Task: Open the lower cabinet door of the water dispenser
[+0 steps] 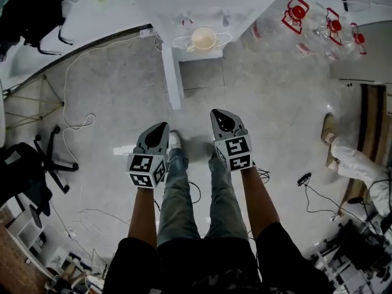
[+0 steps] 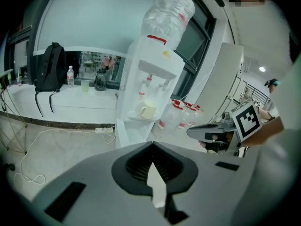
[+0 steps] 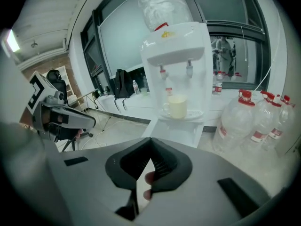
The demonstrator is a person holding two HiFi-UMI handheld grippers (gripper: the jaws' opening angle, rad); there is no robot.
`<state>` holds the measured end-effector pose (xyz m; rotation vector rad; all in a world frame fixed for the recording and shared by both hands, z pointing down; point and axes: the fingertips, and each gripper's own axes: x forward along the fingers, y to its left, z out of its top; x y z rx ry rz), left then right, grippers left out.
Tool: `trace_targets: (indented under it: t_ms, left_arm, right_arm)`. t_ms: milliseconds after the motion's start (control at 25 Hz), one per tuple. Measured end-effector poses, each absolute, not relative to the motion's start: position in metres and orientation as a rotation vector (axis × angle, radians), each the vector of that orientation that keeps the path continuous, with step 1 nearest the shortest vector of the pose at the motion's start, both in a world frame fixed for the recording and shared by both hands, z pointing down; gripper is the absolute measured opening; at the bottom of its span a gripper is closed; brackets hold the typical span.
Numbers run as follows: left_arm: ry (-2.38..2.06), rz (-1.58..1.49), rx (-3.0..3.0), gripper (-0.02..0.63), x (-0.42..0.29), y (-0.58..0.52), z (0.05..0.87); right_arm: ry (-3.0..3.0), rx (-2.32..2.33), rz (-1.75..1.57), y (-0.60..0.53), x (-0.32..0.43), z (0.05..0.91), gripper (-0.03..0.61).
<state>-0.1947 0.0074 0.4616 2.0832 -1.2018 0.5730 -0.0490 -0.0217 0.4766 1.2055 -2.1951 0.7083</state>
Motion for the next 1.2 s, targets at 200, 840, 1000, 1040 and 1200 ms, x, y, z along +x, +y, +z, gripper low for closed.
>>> trace_targets:
  t_ms: [200, 840, 1000, 1040, 1200]
  left_arm:
    - [-1.203, 0.566, 2.101, 0.011, -0.177, 0.003, 0.424]
    - [-1.306, 0.427, 2.183, 0.012, -0.145, -0.024, 0.296]
    - [-1.358, 0.385, 2.244, 0.012, -0.140, -0.032, 0.258]
    - [-1.369, 0.378, 2.257, 0.012, -0.139, -0.032, 0.249]
    - [-1.411, 0.340, 2.284, 0.012, -0.138, -0.032, 0.216]
  right_arm:
    - [-2.207, 1.260, 0.693, -0.027, -0.027, 0.432, 0.014]
    - [-2.270, 1.473, 0.564, -0.051, 0.035, 0.273, 0.014]
    - [-2.294, 1.514, 0.514, -0.058, 0.048, 0.235, 0.014]
    - [-2.298, 1.524, 0.507, -0.058, 0.050, 0.226, 0.014]
    - [-2.312, 1.554, 0.460, -0.056, 0.061, 0.193, 0.014]
